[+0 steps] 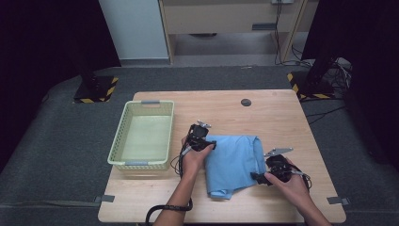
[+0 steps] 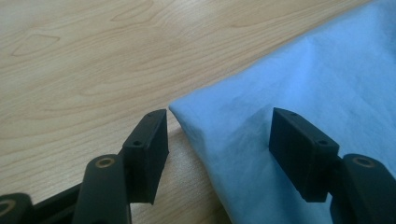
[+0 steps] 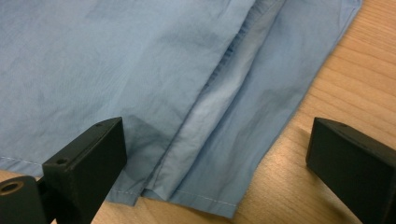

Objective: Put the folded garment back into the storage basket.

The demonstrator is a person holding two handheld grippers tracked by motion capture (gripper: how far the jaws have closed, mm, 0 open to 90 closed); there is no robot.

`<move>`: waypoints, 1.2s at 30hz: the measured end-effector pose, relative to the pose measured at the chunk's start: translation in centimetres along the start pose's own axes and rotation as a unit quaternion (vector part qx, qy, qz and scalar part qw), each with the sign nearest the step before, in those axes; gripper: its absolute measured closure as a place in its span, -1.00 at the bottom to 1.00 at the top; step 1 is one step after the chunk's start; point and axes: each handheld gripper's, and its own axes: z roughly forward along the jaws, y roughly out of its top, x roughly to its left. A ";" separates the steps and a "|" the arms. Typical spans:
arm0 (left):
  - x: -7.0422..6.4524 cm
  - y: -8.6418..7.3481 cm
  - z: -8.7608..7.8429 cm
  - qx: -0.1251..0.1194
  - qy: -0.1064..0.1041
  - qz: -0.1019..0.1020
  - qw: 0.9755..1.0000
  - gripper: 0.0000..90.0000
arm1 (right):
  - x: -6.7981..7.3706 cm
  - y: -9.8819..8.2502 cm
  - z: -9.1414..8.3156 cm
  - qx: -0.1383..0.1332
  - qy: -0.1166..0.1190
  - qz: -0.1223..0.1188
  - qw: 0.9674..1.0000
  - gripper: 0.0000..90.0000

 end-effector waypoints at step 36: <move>-0.6 -1.1 0.4 -0.017 0.011 0.007 1.000 0.08 | 3.3 0.3 0.2 -0.019 0.010 -0.050 0.999 0.59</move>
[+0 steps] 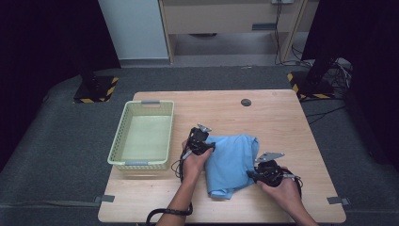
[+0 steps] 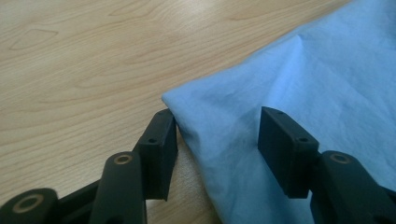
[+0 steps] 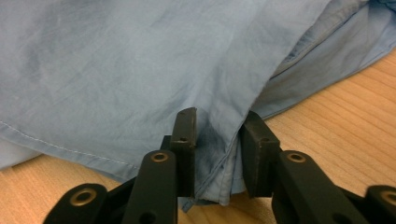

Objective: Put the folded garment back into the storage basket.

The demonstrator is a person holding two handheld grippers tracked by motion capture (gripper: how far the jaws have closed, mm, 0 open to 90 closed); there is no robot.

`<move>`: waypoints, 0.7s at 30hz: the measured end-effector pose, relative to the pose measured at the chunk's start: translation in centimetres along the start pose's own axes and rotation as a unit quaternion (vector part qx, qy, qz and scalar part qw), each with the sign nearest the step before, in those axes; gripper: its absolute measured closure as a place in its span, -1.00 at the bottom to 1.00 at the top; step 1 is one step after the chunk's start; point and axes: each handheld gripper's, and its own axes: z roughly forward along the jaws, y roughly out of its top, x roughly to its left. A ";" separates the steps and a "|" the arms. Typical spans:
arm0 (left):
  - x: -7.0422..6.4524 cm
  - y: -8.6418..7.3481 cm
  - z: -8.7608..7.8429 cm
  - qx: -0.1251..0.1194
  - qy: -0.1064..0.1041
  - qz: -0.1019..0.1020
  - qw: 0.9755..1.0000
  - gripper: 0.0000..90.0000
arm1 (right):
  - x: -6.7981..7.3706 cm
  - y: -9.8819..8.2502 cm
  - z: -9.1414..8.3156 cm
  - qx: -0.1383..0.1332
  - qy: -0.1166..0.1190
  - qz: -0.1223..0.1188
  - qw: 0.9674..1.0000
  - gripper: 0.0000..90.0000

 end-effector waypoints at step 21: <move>-1.5 1.6 -3.6 -0.030 -0.006 0.012 0.999 0.88 | 1.3 1.0 -1.1 -0.019 0.013 -0.020 1.000 0.89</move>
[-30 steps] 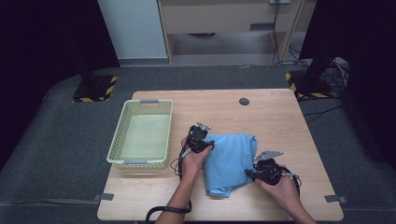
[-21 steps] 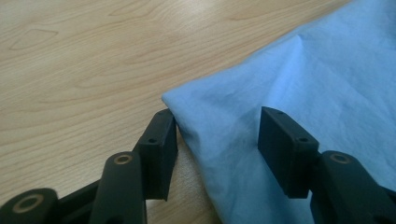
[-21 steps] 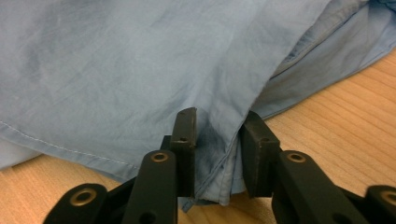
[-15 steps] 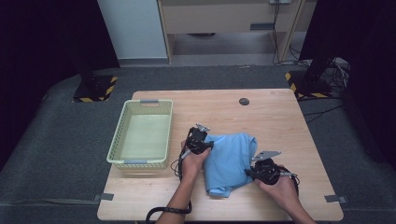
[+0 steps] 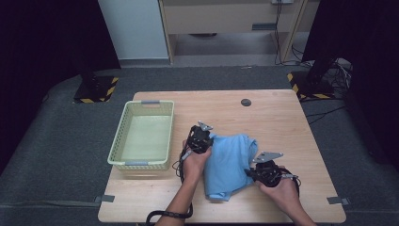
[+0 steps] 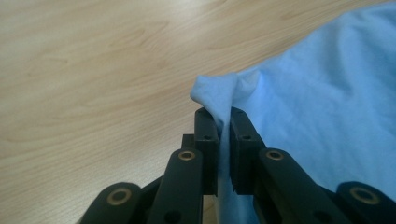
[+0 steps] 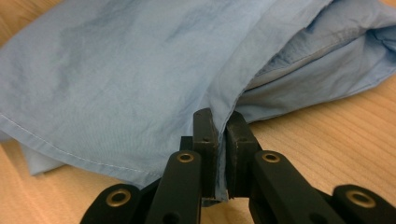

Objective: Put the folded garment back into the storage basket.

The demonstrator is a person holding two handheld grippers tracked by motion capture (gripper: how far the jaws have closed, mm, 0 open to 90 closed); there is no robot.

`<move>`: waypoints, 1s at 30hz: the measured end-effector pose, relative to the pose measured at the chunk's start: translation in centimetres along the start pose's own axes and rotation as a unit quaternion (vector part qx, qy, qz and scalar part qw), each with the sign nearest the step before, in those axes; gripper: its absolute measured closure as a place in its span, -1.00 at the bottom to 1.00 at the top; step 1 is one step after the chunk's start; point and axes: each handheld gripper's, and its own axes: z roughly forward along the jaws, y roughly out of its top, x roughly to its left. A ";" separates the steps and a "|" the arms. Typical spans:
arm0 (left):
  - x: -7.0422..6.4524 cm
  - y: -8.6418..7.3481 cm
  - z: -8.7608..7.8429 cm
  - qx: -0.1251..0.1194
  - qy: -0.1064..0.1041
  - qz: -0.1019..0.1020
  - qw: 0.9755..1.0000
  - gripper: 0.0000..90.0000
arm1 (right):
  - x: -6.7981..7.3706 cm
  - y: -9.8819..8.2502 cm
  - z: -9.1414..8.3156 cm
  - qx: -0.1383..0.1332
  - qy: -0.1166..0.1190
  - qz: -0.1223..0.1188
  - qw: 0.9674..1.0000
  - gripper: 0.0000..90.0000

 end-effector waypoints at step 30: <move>-0.4 2.3 -5.1 -0.013 0.030 0.051 0.998 0.88 | 2.4 2.8 -2.8 -0.023 0.018 -0.047 0.998 0.90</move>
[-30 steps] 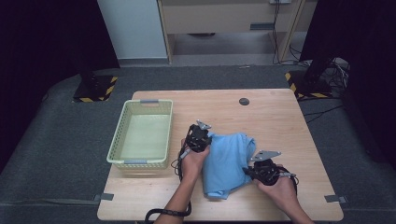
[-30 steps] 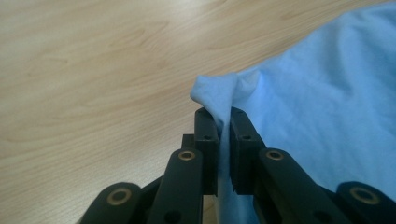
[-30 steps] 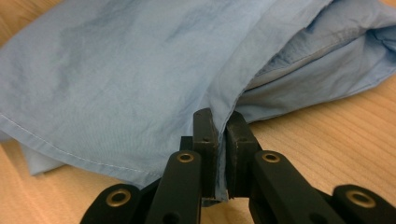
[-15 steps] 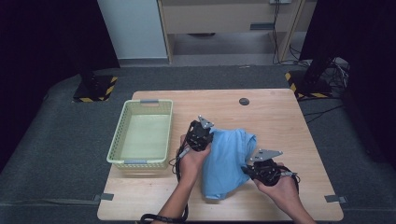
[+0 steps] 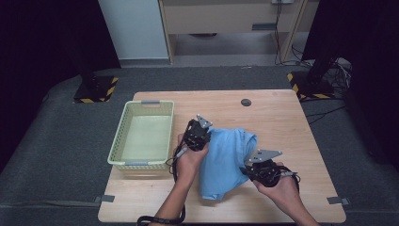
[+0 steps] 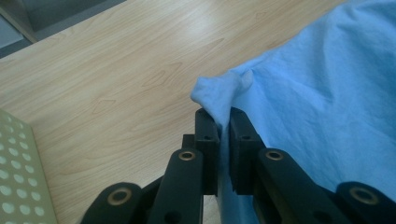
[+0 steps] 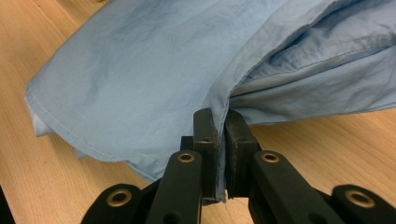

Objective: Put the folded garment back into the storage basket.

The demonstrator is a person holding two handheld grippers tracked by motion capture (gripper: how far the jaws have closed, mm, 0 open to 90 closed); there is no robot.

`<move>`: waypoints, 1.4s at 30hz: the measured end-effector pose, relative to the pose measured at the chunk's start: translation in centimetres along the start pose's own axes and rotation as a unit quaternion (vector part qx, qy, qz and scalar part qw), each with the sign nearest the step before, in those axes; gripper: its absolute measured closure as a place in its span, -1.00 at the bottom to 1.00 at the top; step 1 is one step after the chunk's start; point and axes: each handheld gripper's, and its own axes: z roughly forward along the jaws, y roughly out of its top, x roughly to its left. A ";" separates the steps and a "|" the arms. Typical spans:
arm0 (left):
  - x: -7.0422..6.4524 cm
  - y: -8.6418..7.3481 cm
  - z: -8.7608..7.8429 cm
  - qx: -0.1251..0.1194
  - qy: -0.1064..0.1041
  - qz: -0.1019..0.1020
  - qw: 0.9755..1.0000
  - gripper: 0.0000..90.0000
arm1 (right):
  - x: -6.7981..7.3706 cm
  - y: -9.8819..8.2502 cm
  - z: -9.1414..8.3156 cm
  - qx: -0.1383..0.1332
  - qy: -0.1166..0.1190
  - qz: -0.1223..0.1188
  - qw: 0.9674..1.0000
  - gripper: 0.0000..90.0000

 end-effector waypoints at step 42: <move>3.3 2.3 -3.3 -0.011 -0.016 -0.009 1.000 0.88 | 0.2 3.6 -0.6 -0.039 0.028 -0.031 0.998 0.90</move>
